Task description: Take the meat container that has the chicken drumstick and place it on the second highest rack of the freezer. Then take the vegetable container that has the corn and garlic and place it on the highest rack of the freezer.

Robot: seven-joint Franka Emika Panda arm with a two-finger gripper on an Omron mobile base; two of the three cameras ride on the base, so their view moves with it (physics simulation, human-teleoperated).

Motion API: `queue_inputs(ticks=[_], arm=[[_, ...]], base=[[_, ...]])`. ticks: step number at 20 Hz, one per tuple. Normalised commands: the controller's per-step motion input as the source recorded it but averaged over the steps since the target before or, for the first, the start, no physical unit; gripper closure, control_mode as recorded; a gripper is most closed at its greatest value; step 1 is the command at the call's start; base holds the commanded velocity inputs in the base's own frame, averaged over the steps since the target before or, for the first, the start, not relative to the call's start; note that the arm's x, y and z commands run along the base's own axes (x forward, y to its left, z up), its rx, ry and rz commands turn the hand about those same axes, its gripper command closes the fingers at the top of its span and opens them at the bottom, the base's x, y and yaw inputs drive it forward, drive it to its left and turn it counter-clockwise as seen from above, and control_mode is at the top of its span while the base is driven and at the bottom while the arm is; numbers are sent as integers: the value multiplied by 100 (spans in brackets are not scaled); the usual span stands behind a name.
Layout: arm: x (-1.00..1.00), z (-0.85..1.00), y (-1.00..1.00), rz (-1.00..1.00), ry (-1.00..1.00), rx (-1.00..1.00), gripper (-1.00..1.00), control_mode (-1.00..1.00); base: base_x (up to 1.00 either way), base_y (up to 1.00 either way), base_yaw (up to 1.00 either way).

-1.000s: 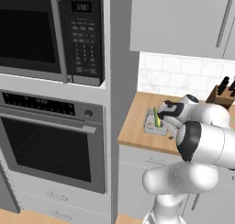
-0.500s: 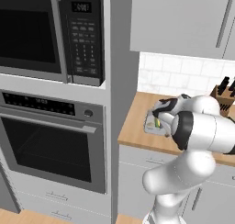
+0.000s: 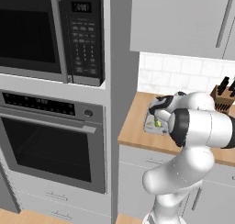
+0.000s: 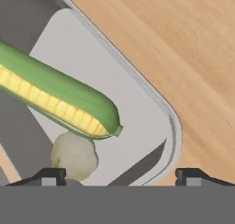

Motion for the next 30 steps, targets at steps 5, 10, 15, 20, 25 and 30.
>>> queue_inputs(ticks=[5, 10, 15, 20, 25, 30], arm=[[11, -59, 31, 0, 0, -4, -100, -100], [4, -55, 1, 0, 0, -1, 100, -100], [0, -47, -4, -5, 0, 0, 100, -100], [0, -33, -26, -11, 0, 0, 100, -100], [-15, 6, -10, -8, 0, 1, 100, -100], [-64, 69, -1, 1, -8, 1, 100, -100]], base=[[0, 0, 0], [0, 0, 0], [0, 0, 0], [0, 0, 0], [0, 0, 0], [0, 0, 0]])
